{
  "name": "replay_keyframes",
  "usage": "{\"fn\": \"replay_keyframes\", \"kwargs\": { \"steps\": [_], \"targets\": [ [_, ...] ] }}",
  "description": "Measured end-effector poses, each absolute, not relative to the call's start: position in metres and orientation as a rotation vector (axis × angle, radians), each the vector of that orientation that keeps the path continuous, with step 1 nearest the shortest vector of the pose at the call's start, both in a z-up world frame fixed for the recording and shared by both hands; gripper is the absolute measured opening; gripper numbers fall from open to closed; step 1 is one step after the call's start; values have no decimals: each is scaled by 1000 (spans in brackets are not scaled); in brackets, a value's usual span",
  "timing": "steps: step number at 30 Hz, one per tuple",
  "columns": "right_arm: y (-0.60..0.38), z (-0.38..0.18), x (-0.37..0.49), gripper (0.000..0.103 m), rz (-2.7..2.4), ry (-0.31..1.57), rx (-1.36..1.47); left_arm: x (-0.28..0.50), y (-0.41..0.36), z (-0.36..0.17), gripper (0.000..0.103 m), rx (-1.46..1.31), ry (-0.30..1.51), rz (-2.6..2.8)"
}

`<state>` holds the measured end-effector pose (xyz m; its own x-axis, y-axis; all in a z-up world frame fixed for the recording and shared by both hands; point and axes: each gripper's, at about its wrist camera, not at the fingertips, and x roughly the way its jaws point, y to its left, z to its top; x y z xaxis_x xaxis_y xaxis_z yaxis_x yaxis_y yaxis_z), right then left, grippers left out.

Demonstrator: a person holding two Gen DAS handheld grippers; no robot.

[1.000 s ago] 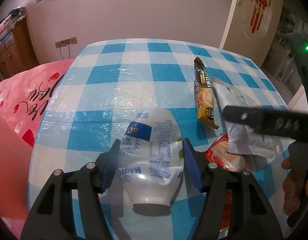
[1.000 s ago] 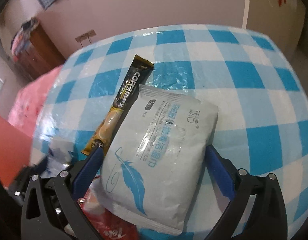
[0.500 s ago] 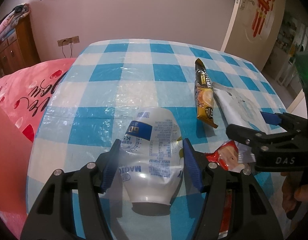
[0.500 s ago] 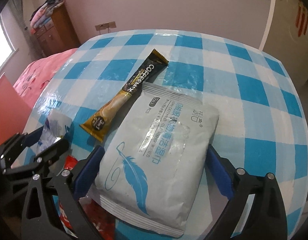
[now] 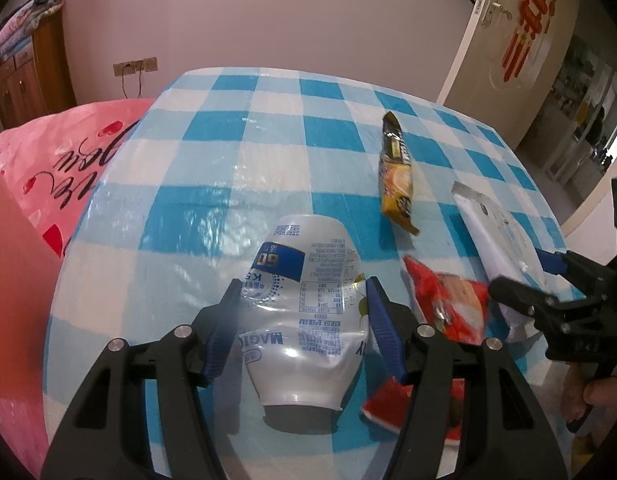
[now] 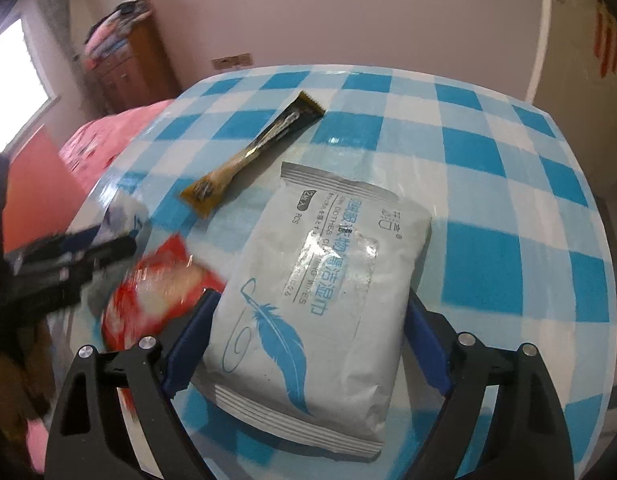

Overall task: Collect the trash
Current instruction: 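Grasp the white Magic milk bottle with the left tool while the right tool grasps the white wet-wipes pack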

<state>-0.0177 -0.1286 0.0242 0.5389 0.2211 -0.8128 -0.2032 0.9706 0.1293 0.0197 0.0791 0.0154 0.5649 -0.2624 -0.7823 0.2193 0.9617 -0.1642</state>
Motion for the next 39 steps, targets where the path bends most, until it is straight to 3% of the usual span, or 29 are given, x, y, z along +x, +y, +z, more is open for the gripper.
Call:
{"fn": "replay_keyframes", "kwargs": {
  "steps": [7, 14, 26, 29, 31, 39],
  "targets": [
    [-140, 23, -64, 95, 308, 982, -42, 0, 83, 15, 62, -57, 934, -298],
    [-143, 24, -65, 96, 258, 982, 87, -15, 89, 18, 62, -96, 936, -289],
    [-116, 13, -57, 97, 81, 952, -55, -48, 95, 27, 62, -86, 933, -282],
    [-117, 14, -58, 92, 68, 942, -58, -55, 98, 29, 62, -87, 933, -285],
    [-121, 16, -61, 82, 63, 929, -53, -61, 99, 30, 62, -88, 932, -288],
    [-127, 19, -77, 77, 88, 908, -17, -77, 104, 35, 62, -99, 921, -296]
  ]
}}
